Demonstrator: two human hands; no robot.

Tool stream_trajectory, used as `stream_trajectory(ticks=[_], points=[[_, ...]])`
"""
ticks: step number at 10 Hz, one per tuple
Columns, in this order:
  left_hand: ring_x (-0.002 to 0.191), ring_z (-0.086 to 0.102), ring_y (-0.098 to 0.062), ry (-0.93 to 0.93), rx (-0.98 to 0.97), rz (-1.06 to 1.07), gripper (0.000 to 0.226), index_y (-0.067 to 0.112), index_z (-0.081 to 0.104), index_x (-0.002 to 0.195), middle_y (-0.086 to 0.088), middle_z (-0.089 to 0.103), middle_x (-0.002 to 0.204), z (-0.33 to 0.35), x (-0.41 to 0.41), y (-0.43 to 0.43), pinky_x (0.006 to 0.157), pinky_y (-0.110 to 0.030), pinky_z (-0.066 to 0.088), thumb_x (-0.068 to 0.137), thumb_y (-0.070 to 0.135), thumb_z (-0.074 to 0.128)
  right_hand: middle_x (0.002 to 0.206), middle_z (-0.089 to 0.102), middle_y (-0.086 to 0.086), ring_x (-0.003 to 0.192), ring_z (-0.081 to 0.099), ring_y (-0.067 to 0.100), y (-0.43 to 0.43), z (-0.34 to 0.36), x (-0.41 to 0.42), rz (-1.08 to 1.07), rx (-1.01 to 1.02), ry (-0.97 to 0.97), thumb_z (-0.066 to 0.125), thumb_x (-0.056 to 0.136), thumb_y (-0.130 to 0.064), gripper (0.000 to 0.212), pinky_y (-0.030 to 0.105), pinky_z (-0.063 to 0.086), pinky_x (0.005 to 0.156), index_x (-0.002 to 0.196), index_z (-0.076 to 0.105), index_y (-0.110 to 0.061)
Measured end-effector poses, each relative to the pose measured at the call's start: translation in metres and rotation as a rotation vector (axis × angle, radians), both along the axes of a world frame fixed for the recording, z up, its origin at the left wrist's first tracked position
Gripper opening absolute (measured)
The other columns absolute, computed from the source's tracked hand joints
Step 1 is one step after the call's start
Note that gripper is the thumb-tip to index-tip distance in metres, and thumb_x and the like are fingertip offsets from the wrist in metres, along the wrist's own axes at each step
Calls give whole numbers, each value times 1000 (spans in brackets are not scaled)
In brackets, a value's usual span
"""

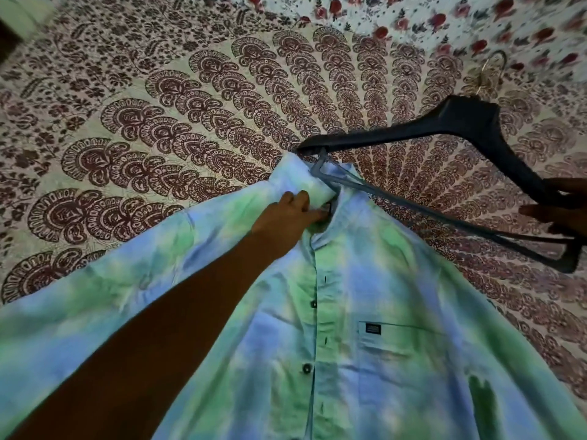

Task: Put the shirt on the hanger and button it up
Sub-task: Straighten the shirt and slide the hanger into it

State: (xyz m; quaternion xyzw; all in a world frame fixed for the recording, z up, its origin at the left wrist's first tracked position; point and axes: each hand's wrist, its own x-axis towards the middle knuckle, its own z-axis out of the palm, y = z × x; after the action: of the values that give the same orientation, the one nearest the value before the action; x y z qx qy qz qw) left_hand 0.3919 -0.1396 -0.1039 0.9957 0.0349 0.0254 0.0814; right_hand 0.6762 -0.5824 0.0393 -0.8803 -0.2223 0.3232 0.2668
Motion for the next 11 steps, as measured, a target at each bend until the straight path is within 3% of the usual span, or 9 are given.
stream_trajectory(ticks=[1,2,3,4,5,6,8,9,11], points=[[76,59,-30,44,240,34,34,33,66,99,-11,60,97,-12,-2,-10,48,-28,47,73,20,50,81,71,8,65,65,26,36,6,48,-129,16,-293,75,57,-47,50,39,53,74,106,64,-42],[78,60,-36,39,0,276,33,12,65,90,-15,59,95,4,3,-15,55,-36,50,86,34,41,88,69,8,64,66,23,135,3,-54,-36,-97,-241,73,51,-60,58,39,53,73,106,61,-45],[89,60,-37,5,-391,655,30,6,56,100,-18,57,106,9,1,1,75,-39,48,84,30,61,86,67,13,60,62,19,163,3,-73,-115,-163,-268,73,71,-32,53,32,51,71,121,61,-17],[86,61,-32,-274,-588,885,12,3,59,87,-21,63,92,13,-10,20,68,-29,40,79,-3,53,83,65,12,43,59,5,162,-11,-76,-116,-136,-264,70,80,-18,42,17,49,48,120,60,-9],[87,65,-13,-436,-777,875,37,-1,67,86,-21,68,93,15,-16,36,71,-12,40,74,-19,37,82,66,14,40,57,-3,168,-21,-80,-121,-129,-218,70,80,-18,42,13,49,45,120,60,-10],[108,60,-28,-431,-831,919,44,-1,67,104,-20,64,115,18,-22,49,93,-22,43,80,-17,34,79,66,13,42,58,3,165,-15,-80,-121,-132,-167,71,77,-20,43,9,47,45,118,61,-13],[112,57,-29,-456,-723,1004,41,7,63,117,-15,60,124,29,-31,68,91,-24,42,88,-7,39,78,67,-4,54,65,16,147,11,-73,-27,-289,-197,69,48,-57,76,27,50,62,117,60,-26],[118,54,-24,-486,-723,900,38,3,59,121,-14,58,128,39,-23,61,95,-12,35,90,-7,39,82,67,7,62,64,18,158,5,-76,76,-328,-209,72,68,-38,58,26,47,63,120,61,-15],[116,50,-12,-549,-646,633,40,8,57,124,-10,57,129,54,-15,37,97,-6,32,92,-7,38,71,64,-2,51,59,5,220,-22,-87,248,-204,-218,71,78,-24,43,21,41,57,119,62,-15]])
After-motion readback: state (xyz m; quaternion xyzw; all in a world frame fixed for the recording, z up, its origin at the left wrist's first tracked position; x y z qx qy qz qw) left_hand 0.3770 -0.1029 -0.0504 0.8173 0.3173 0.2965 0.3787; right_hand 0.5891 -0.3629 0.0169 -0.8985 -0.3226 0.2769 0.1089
